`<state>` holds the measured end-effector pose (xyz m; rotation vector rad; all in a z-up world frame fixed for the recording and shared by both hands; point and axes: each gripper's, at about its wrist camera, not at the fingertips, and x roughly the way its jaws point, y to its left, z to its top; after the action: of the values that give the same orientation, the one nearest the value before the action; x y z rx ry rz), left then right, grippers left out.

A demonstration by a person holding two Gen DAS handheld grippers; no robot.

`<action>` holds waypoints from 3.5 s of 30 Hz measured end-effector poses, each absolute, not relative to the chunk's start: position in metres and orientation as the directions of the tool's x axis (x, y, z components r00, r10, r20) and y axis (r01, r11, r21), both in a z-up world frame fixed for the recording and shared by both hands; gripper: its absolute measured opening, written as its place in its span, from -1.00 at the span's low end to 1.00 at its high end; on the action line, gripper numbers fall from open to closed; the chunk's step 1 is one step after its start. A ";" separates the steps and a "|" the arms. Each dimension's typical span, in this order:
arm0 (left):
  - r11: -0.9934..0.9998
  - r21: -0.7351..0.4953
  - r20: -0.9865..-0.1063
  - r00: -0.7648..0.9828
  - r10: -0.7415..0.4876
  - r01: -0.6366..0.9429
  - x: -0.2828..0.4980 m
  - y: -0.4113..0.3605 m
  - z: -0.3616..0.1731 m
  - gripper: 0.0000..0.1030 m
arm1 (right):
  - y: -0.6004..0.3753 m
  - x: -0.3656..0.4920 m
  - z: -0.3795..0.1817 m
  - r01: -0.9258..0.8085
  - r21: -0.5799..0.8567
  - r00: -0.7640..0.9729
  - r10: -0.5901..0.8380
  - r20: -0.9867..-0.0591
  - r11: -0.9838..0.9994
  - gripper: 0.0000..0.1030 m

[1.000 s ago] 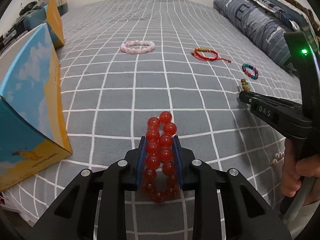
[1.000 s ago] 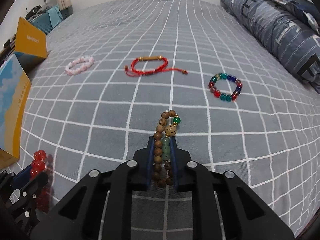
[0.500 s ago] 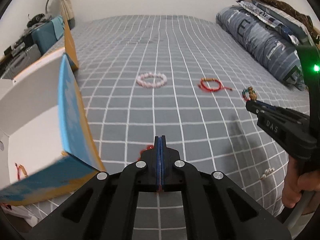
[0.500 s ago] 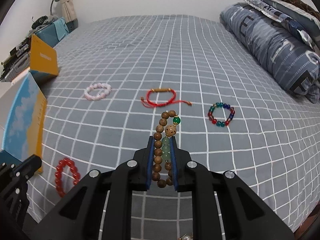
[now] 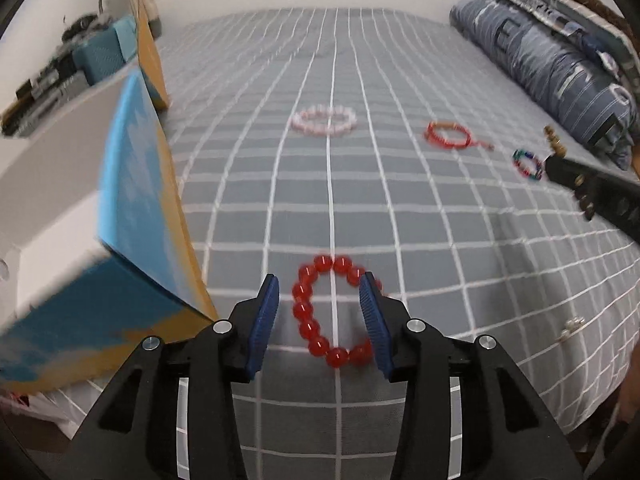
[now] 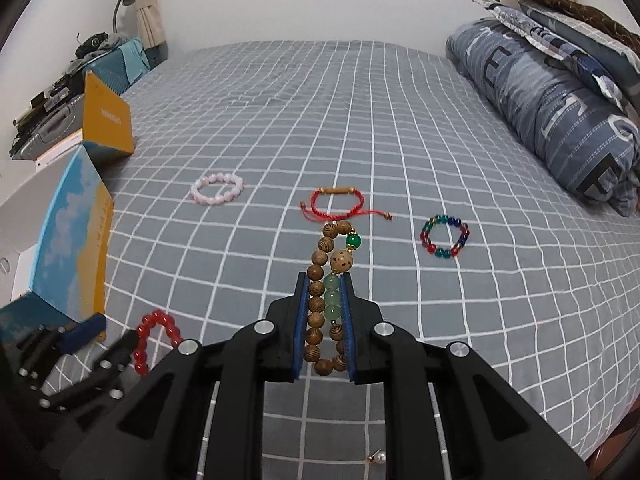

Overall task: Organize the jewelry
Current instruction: 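Carry red bead bracelet with left tool while right tool carries wooden bracelet to box, then open the left tool while the right tool opens, releasing both bracelets into the box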

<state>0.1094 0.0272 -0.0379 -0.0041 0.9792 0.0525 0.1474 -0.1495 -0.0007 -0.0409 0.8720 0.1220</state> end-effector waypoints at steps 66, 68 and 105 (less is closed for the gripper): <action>0.963 -0.075 -0.689 0.711 0.137 -0.258 0.072 0.163 0.109 -0.76 | -0.021 0.131 0.090 -0.332 0.047 0.690 0.276 -0.669 0.942 -0.72; 0.953 -0.068 -0.689 0.705 0.169 -0.294 0.065 0.182 0.111 -0.76 | 0.006 0.127 0.092 -0.374 0.045 0.680 0.306 -0.666 0.926 -0.72; 0.844 -0.040 -0.849 0.463 0.253 -0.535 0.021 0.329 0.026 -0.53 | 0.186 0.109 0.011 -0.539 0.050 0.441 0.333 -0.833 0.841 0.11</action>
<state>0.0209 0.3293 0.0264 -0.3215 0.9766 0.4944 0.1088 0.1857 0.0107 -0.2370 0.9731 0.5474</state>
